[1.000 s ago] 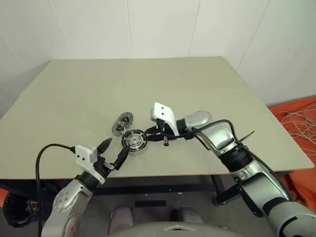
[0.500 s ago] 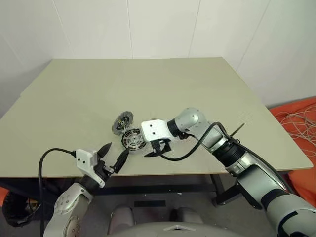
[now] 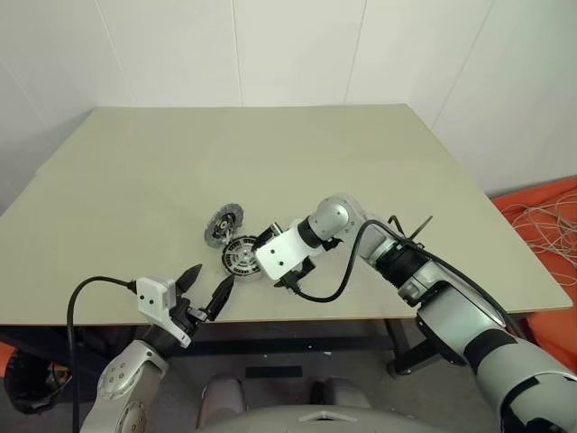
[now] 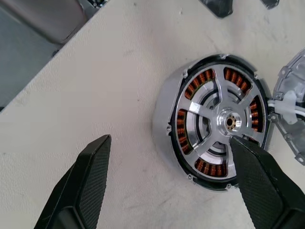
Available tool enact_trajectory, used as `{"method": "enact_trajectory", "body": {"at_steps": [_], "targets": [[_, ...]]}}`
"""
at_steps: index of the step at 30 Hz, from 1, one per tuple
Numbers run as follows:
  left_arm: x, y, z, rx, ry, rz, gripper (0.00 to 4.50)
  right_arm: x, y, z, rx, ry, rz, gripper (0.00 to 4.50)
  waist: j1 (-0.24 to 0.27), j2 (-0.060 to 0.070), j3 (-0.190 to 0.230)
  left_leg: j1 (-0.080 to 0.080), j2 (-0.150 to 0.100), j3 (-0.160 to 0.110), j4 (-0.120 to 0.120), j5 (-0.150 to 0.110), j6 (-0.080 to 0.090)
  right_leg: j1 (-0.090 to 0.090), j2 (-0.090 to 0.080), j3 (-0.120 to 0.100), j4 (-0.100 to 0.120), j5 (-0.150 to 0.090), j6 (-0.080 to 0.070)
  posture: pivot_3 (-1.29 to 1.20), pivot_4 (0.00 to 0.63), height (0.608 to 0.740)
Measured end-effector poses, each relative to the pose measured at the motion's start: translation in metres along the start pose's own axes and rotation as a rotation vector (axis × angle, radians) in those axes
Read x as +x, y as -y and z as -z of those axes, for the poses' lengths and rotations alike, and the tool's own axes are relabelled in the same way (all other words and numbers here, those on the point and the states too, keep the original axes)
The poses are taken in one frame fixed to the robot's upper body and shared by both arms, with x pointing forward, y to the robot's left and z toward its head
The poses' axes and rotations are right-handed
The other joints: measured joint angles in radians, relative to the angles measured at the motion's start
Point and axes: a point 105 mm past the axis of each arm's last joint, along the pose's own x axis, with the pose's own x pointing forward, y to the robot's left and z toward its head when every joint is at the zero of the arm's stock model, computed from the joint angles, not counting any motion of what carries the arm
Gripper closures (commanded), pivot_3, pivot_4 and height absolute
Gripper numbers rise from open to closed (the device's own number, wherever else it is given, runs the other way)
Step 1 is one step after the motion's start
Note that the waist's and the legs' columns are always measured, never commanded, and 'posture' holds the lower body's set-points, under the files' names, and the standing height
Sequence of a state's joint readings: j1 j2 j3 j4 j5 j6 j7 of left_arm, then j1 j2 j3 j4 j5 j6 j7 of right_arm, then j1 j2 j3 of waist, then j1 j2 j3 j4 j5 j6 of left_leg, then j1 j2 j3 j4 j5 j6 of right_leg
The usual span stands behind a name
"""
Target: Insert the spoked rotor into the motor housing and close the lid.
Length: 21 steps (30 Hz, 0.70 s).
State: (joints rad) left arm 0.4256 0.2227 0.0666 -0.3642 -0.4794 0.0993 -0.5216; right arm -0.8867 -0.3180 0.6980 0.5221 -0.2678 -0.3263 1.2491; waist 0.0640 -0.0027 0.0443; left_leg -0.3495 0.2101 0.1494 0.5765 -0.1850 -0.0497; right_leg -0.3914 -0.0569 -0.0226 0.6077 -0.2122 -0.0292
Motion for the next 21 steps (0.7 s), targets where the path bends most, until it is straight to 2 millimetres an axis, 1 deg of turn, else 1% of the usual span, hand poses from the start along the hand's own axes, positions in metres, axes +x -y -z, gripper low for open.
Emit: {"method": "enact_trajectory", "body": {"at_steps": [3,6,11,12,21], "targets": [[0.0016,0.0031,-0.0012,0.000,0.003,0.003,0.00,0.0013,0.0020,0.0019,-0.017,-0.009,-0.003,0.04,-0.001,0.000,0.000,0.000,0.000,0.000,0.000,0.000,0.000,0.000,0.000,0.000,0.000,0.000,0.001,0.00,0.000,0.740],[0.0023,0.0041,-0.0017,0.000,0.000,-0.001,0.00,0.0013,0.0027,0.0044,-0.030,-0.021,-0.011,0.60,-0.002,0.000,0.000,0.000,0.000,0.000,0.000,0.000,0.000,0.000,0.000,0.000,0.000,0.000,0.001,0.00,0.000,0.740],[0.0025,0.0043,-0.0027,0.001,0.000,-0.008,0.00,0.0004,0.0048,0.0070,-0.046,-0.034,-0.016,2.35,-0.006,0.000,0.000,0.000,0.000,0.000,0.000,0.000,0.000,0.000,0.000,0.000,0.000,0.001,-0.002,0.00,0.000,0.740],[0.0024,0.0046,-0.0025,0.000,0.000,-0.008,0.00,0.0005,0.0056,0.0068,-0.048,-0.032,-0.013,2.63,-0.008,0.000,0.000,0.000,0.000,0.000,0.000,0.000,0.000,0.000,0.000,0.000,0.000,0.002,-0.003,0.00,0.000,0.740],[-0.0004,0.0068,0.0006,-0.006,-0.012,-0.005,0.00,0.0013,0.0066,0.0072,-0.065,-0.032,-0.006,2.63,-0.023,0.000,0.000,0.000,0.001,0.000,0.000,0.000,0.000,0.000,0.000,0.000,0.000,0.002,-0.003,0.00,0.000,0.740]]}}
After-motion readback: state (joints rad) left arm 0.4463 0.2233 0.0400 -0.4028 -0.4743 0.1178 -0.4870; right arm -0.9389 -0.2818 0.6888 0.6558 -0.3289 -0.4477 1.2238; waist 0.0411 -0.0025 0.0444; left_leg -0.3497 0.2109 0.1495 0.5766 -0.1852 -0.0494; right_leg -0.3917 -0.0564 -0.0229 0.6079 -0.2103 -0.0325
